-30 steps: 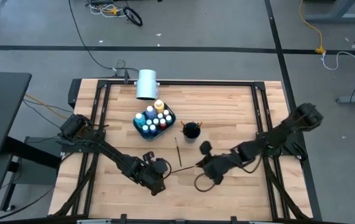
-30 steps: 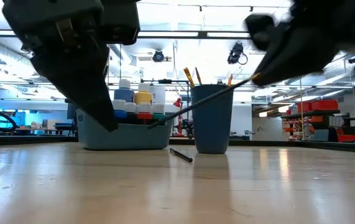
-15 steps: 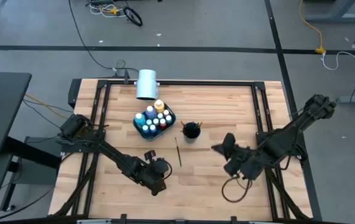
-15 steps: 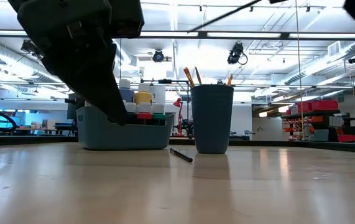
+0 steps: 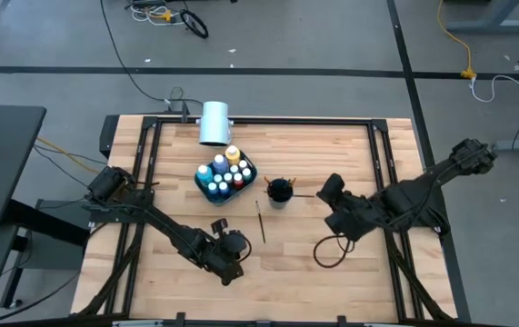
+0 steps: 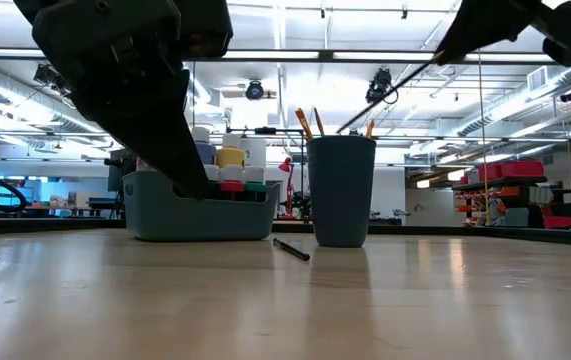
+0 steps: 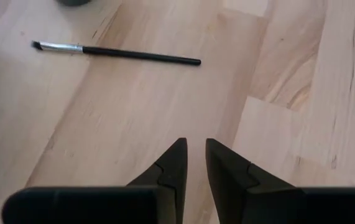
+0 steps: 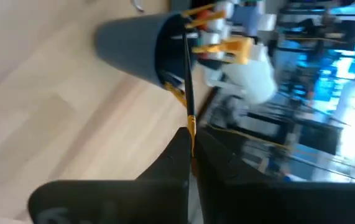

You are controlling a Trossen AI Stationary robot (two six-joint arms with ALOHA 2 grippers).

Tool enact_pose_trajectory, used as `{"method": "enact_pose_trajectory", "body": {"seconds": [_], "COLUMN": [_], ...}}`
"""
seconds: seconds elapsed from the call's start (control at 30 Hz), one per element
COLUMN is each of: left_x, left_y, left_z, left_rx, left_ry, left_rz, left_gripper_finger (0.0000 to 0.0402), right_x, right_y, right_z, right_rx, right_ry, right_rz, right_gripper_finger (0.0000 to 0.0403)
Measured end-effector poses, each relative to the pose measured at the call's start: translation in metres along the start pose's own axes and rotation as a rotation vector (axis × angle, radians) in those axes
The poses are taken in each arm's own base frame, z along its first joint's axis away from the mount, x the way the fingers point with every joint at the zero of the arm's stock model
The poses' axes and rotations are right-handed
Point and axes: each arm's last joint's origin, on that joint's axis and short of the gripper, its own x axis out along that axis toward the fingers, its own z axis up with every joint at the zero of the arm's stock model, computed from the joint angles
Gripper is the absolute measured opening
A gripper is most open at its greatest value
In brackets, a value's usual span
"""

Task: Pick & Place Paint Supplies
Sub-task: Put the gold paint brush into the blue cup, then put the silver paint brush into the blue cup

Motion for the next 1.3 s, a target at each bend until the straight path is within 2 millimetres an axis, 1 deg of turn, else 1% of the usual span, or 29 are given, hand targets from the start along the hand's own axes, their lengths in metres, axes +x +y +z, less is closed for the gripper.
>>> {"method": "enact_pose_trajectory", "body": {"seconds": [0.1, 0.23, 0.3, 0.43, 0.57, 0.67, 0.77, 0.93, 1.03, 1.13, 1.3], "left_x": [0.000, 0.000, 0.000, 0.000, 0.000, 0.000, 0.000, 0.000, 0.000, 0.000, 0.000], "left_y": [0.000, 0.000, 0.000, 0.000, -0.001, -0.002, -0.003, -0.004, -0.004, -0.004, -0.004], "left_z": [0.000, 0.000, 0.000, 0.001, 0.002, 0.002, 0.004, 0.004, 0.004, 0.004, 0.005], "left_rx": [0.015, 0.044, 0.062, 0.060, 0.060, 0.066, 0.063, 0.060, 0.060, 0.062, 0.078], "left_ry": [-0.007, -0.009, -0.010, -0.012, -0.020, -0.028, -0.041, -0.046, -0.046, -0.046, -0.052], "left_rz": [0.004, 0.004, 0.003, 0.002, -0.006, -0.013, -0.026, -0.030, -0.030, -0.030, -0.034], "left_gripper_finger": [0.0068, 0.0068, 0.0068, 0.0067, 0.0067, 0.0067, 0.0067, 0.0067, 0.0067, 0.0067, 0.0067], "right_x": [0.006, 0.013, 0.017, 0.030, 0.042, 0.049, 0.055, 0.071, 0.078, 0.082, 0.082], "right_y": [-0.003, -0.009, -0.011, -0.012, -0.017, -0.023, -0.026, -0.022, -0.021, -0.021, -0.023], "right_z": [-0.004, -0.007, -0.010, -0.012, -0.008, -0.005, -0.004, -0.008, -0.009, -0.006, -0.005], "right_rx": [0.023, -0.006, -0.028, -0.120, -0.224, -0.194, -0.128, -0.115, -0.115, -0.106, -0.083], "right_ry": [0.004, 0.009, -0.019, -0.024, -0.023, -0.044, -0.073, 0.025, 0.034, 0.020, 0.006], "right_rz": [0.034, 0.034, 0.077, 0.144, 0.112, 0.070, 0.076, 0.118, 0.147, 0.148, 0.123], "right_gripper_finger": [0.0007, 0.0007, 0.0007, 0.0008, 0.0009, 0.0010, 0.0010, 0.0010, 0.0012, 0.0025, 0.0064]}}
